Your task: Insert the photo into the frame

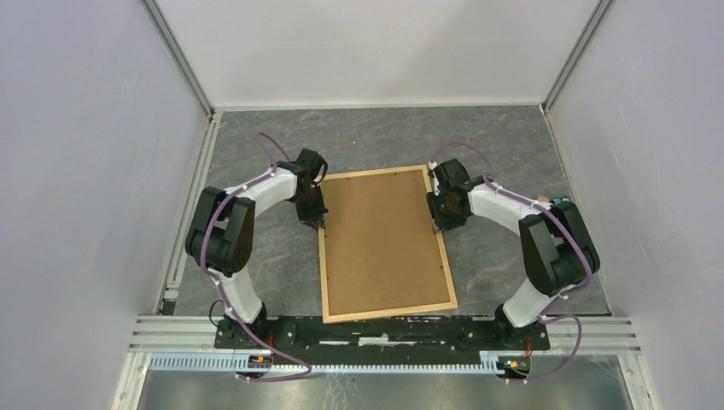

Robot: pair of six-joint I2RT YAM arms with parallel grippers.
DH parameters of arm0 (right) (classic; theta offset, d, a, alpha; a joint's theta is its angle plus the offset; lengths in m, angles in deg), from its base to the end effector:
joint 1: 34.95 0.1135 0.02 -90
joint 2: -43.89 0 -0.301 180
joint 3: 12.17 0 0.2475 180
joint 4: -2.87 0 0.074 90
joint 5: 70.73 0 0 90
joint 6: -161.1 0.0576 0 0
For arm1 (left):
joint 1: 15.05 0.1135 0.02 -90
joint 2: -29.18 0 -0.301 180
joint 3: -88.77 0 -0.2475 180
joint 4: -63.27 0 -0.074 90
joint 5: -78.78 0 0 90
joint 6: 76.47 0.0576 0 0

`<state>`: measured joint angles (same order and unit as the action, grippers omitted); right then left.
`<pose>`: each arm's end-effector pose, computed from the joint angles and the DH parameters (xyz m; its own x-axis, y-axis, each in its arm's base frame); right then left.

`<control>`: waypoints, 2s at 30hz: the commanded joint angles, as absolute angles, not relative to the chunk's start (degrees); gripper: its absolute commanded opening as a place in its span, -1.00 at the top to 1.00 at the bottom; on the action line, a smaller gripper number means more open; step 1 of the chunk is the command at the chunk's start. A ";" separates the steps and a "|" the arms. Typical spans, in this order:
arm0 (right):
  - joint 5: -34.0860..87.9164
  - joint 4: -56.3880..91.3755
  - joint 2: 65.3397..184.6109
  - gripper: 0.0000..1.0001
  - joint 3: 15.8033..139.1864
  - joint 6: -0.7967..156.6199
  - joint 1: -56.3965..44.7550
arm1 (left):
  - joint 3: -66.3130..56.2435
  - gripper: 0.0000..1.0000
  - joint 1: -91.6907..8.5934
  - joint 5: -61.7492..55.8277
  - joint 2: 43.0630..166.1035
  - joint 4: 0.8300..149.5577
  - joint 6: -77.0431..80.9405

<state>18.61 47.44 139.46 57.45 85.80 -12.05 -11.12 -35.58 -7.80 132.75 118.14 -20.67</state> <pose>0.2910 0.1222 0.1807 -0.9379 -0.1207 -0.3253 -0.1526 0.9855 0.0741 0.3212 -0.1240 0.1788 -0.9617 -0.2390 -0.1345 -0.2166 0.9627 -0.1620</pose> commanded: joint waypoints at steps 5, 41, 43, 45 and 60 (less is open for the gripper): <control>35.80 40.54 140.88 -0.07 53.09 84.89 -12.84 | -11.64 0.96 -36.42 -10.43 136.13 116.12 -22.58; 19.63 49.77 156.64 0.23 83.78 82.95 -17.02 | -10.67 0.95 -36.98 -10.98 136.39 117.01 -21.47; 19.63 49.76 156.96 0.24 83.71 82.95 -17.00 | -10.76 0.96 -37.10 -11.05 136.38 117.02 -21.45; 17.82 49.80 157.29 0.25 83.65 82.90 -17.00 | -10.76 0.96 -37.09 -11.07 136.25 116.96 -21.40; 19.16 49.30 157.98 0.23 83.98 82.69 -17.07 | -10.67 0.96 -37.28 -11.11 136.64 116.95 -21.44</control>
